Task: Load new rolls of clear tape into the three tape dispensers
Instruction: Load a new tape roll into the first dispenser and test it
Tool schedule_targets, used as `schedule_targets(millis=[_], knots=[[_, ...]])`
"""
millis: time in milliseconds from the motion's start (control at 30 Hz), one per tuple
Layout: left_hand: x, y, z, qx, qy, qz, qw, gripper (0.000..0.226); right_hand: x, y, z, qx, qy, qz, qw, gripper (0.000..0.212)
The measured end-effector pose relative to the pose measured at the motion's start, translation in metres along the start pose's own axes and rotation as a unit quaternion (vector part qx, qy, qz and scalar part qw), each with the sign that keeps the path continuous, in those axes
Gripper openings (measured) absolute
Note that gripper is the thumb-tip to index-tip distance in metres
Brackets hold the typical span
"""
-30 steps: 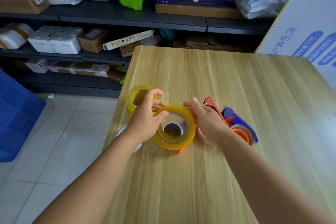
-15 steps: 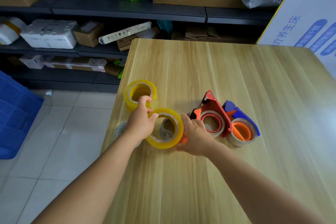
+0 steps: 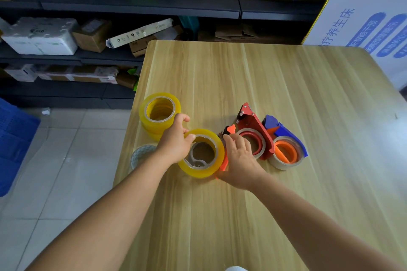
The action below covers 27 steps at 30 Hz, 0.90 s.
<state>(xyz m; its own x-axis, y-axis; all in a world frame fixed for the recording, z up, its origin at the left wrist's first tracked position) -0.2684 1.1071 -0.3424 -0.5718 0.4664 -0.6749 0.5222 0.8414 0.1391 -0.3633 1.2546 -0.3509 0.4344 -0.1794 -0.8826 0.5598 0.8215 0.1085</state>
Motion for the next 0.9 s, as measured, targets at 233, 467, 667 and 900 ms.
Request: schedule_targets(millis=[233, 467, 667, 900], knots=[[0.005, -0.001, 0.007, -0.008, 0.015, -0.008, 1.000, 0.039, 0.008, 0.000, -0.002, 0.045, -0.014, 0.024, 0.999, 0.106], [0.010, 0.003, 0.004, -0.008, 0.018, -0.023, 1.000, 0.040, -0.002, -0.004, -0.011, 0.013, -0.008, 0.031, 0.999, 0.094], [0.023, 0.004, 0.001, -0.011, -0.012, -0.029, 0.999, 0.043, -0.001, -0.006, -0.012, -0.018, 0.019, 0.059, 0.998, 0.092], [0.028, 0.008, 0.020, -0.081, 0.021, -0.049, 0.995, 0.047, 0.009, 0.005, 0.008, -0.083, 0.082, 0.052, 0.992, 0.121]])
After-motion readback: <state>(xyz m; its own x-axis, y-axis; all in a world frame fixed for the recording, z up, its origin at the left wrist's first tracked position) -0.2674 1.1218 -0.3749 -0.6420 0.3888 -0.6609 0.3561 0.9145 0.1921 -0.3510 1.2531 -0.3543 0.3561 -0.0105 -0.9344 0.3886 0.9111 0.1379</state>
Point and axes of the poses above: each hand's wrist, its own y-axis away from the middle knuckle, its own x-axis out of the palm, z = x × y, the point moved 7 cm from there along -y, towards the middle knuckle, and after that the axes turned 13 degrees about -z, right-handed, at the moved point
